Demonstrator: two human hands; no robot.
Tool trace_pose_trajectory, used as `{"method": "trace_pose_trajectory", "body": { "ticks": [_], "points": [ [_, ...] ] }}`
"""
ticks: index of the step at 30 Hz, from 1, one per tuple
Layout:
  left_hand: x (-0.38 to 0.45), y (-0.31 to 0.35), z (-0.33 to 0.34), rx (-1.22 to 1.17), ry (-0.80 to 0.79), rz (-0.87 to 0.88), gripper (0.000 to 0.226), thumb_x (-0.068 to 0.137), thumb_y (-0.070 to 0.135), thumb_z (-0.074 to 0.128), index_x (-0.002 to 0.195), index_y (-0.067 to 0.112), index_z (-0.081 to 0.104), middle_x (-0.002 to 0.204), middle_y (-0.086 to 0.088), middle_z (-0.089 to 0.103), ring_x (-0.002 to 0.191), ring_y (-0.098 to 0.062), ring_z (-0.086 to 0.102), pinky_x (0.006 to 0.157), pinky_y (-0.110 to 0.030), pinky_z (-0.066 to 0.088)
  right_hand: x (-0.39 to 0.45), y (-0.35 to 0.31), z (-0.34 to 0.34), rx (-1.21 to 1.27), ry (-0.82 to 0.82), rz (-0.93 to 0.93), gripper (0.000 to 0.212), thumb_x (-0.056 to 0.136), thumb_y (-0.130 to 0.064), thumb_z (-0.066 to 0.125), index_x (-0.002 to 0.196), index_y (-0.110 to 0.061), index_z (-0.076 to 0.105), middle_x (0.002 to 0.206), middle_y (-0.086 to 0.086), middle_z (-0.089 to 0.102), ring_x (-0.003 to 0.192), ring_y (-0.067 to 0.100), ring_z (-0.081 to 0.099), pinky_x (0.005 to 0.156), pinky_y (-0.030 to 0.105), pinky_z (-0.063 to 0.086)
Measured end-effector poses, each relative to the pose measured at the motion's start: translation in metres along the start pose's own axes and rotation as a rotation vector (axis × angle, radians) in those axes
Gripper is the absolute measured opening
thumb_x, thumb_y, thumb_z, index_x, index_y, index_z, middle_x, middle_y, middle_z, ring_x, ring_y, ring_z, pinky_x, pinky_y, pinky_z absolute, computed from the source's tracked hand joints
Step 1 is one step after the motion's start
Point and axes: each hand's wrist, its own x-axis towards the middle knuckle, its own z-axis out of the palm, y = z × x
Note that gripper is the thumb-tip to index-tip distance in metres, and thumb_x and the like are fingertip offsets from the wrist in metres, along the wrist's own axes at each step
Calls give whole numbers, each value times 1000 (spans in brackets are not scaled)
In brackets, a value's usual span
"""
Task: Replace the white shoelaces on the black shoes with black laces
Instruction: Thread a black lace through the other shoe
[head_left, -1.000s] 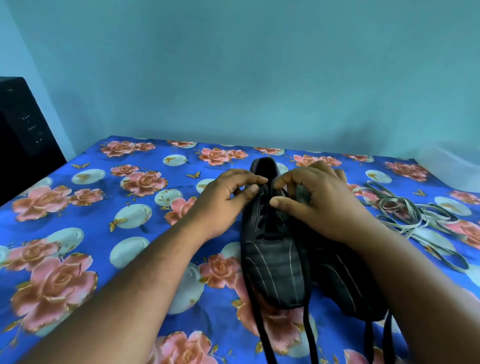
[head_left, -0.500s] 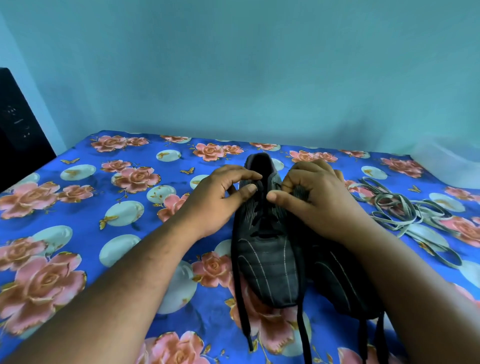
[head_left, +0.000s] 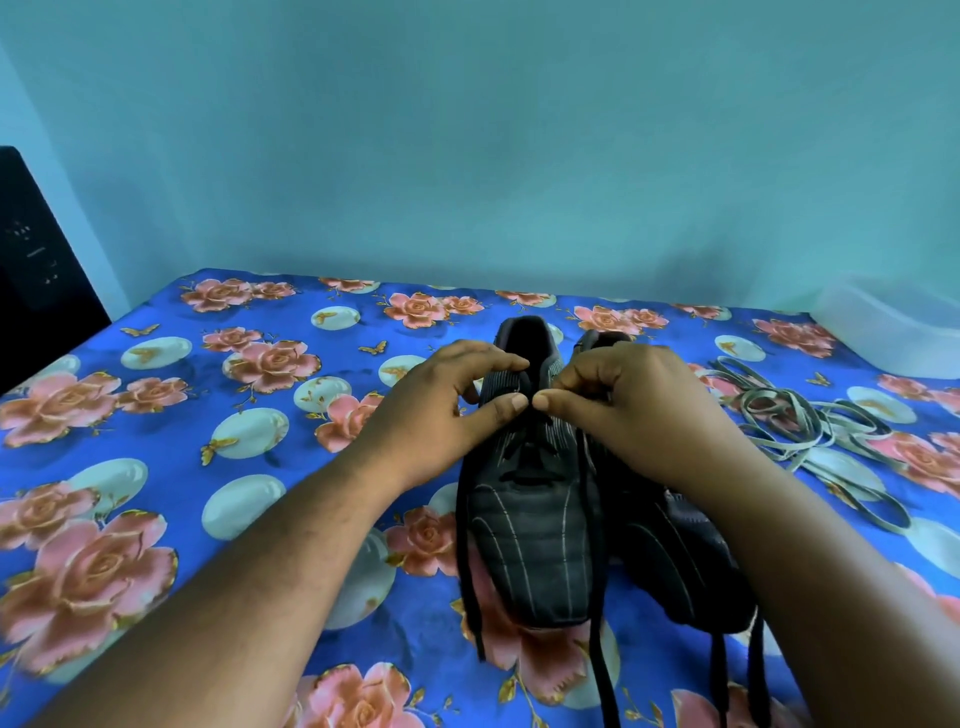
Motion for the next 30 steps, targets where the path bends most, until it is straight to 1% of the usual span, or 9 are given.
{"method": "trace_pose_trajectory", "body": {
  "ticks": [2,6,9,12,15,19,22,25,30],
  "points": [
    [0,0,0,4,4,1,33,93,43,71,125,39,67,121,23,58,87,-7,61,80,-23,50,-1,1,-3,168,-29,-44,20,93,-35,72,77,-23,69,67,-10,62,68,6,54,62,17,35],
    [-1,-1,1,-13,15,4,32,93,40,72,124,38,67,120,22,60,88,-9,62,76,-24,47,-1,5,-11,971,-29,30,26,93,-24,60,73,-7,57,69,6,54,70,13,53,73,26,41],
    [-1,-1,1,10,17,11,33,93,41,71,126,38,67,123,22,59,91,-6,61,78,-22,46,-1,8,-10,632,-108,93,44,93,-45,69,71,-10,54,58,-4,38,56,12,36,55,24,32],
    [0,0,1,27,19,27,33,93,42,71,126,37,66,123,21,60,91,-2,60,86,-23,48,-2,10,-8,254,-95,57,28,93,-41,69,73,-22,65,55,-13,45,53,4,39,54,21,32],
    [-1,1,1,18,18,6,33,93,42,71,125,39,66,123,20,60,90,-7,62,82,-22,48,-3,11,-11,656,-11,15,27,100,-29,60,76,-17,66,68,-7,54,62,7,42,61,20,35],
    [-1,1,1,10,26,3,32,93,42,70,125,39,67,122,22,60,97,-3,62,86,-21,47,2,4,-22,1323,274,123,26,92,-17,47,66,-15,49,63,-2,37,55,12,31,61,31,22],
    [-1,0,2,24,14,8,32,93,44,70,125,40,66,121,22,59,93,-7,62,84,-27,50,1,15,-16,717,296,186,43,94,-50,52,79,-9,54,67,0,49,62,16,42,61,33,33],
    [-1,0,2,19,15,7,33,93,44,70,125,41,66,121,22,58,92,-8,61,81,-27,51,-1,16,-6,51,311,54,54,89,-72,46,97,-24,67,88,-6,63,87,15,56,79,31,43],
    [-1,2,2,40,27,18,32,92,45,70,124,41,66,120,21,59,91,-8,61,73,-25,50,0,3,8,-404,171,-150,46,92,-68,45,93,-29,70,87,-7,66,95,25,57,86,45,41]
  ]
}}
